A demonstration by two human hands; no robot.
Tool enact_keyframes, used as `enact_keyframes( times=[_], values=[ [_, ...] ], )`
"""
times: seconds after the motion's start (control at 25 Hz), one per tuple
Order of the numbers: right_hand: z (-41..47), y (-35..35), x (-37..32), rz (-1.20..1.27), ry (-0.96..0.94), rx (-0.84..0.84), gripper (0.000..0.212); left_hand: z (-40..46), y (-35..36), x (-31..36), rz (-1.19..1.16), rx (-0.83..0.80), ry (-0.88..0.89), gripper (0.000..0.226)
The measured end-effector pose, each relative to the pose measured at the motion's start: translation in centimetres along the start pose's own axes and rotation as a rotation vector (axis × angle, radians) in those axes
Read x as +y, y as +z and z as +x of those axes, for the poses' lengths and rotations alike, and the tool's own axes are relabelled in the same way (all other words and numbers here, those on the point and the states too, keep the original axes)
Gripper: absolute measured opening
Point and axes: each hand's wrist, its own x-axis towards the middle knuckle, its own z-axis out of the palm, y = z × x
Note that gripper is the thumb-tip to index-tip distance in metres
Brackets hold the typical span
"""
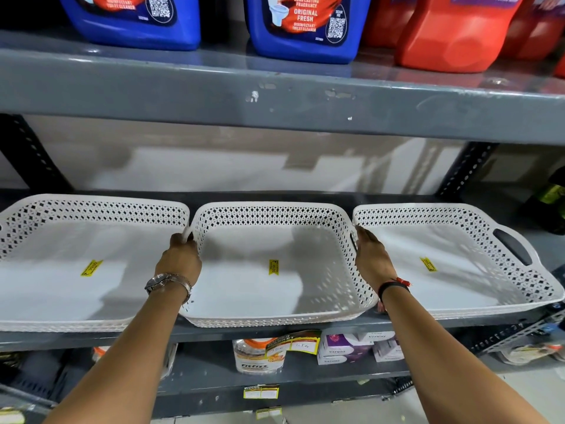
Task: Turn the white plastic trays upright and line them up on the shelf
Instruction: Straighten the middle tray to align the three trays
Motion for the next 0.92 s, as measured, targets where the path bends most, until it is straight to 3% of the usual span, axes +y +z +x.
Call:
enact_keyframes(
  times=[0.08, 0.2, 0.28, 0.92],
  values=[
    [0.08, -0.04, -0.13, 0.009, -0.013, 0.006, 0.054, 0.08, -0.12, -0.08, 0.012, -0.003, 0.011, 0.037],
    [-0.05, -0.12, -0.08, 0.023, -0.004, 0.011, 0.053, 0.33, -0.11, 0.01, -0.018, -0.025, 0.004, 0.064],
    [-0.12, -0.17, 0.04, 0.028, 0.001, 0.013, 0.053, 0.42, 0.09, 0.05, -0.036, -0.016, 0.000, 0.071],
    [-0.36, -0.37, -0.35, 0.014, -0.008, 0.002, 0.055, 0.43, 0.16, 0.18, -0.082, 0.043, -0.042, 0.064]
  ],
)
